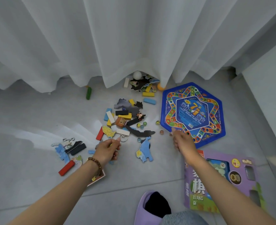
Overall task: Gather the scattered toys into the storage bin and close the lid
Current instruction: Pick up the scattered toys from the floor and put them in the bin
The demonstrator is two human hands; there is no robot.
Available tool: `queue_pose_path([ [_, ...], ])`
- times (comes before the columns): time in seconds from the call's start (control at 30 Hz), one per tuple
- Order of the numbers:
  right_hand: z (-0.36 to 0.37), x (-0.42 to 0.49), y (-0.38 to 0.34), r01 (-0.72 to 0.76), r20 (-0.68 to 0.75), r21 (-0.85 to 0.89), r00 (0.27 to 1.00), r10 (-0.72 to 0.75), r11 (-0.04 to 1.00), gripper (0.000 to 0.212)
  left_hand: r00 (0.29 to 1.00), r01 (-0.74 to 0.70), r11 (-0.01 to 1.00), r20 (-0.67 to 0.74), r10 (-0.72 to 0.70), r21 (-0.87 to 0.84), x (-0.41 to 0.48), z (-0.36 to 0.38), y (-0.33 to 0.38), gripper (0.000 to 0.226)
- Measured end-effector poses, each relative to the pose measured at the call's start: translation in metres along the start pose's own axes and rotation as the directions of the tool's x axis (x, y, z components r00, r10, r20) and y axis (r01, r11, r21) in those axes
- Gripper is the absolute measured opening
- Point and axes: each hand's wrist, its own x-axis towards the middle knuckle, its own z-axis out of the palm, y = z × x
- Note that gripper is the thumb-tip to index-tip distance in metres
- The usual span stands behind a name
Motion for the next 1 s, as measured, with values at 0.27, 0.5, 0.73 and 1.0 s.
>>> queue_pose_path([
  [0.27, 0.026, 0.005, -0.014, -0.179, 0.097, 0.135, 0.981, 0.167, 0.975, 0.033, 1.0, 0.014, 0.999, 0.007, -0.014, 0.034, 0.001, -0.001, -0.002, 0.03],
  [0.5, 0.028, 0.01, 0.001, 0.139, -0.04, -0.295, 0.987, -0.157, 0.945, 0.02, 1.0, 0.02, 0.999, 0.0, -0.02, 0.04, 0.0, -0.002, -0.002, 0.031],
  [0.73, 0.026, 0.015, 0.016, 0.223, 0.006, -0.548, 0.965, -0.262, 0.806, 0.019, 0.999, -0.026, 0.999, -0.034, 0.028, 0.037, -0.002, -0.008, -0.002, 0.032],
  [1.0, 0.075, -0.032, -0.032, -0.191, 0.101, -0.024, 0.976, 0.192, 0.981, 0.019, 0.995, -0.09, 0.996, -0.047, 0.09, 0.016, -0.054, -0.062, 0.026, 0.032],
])
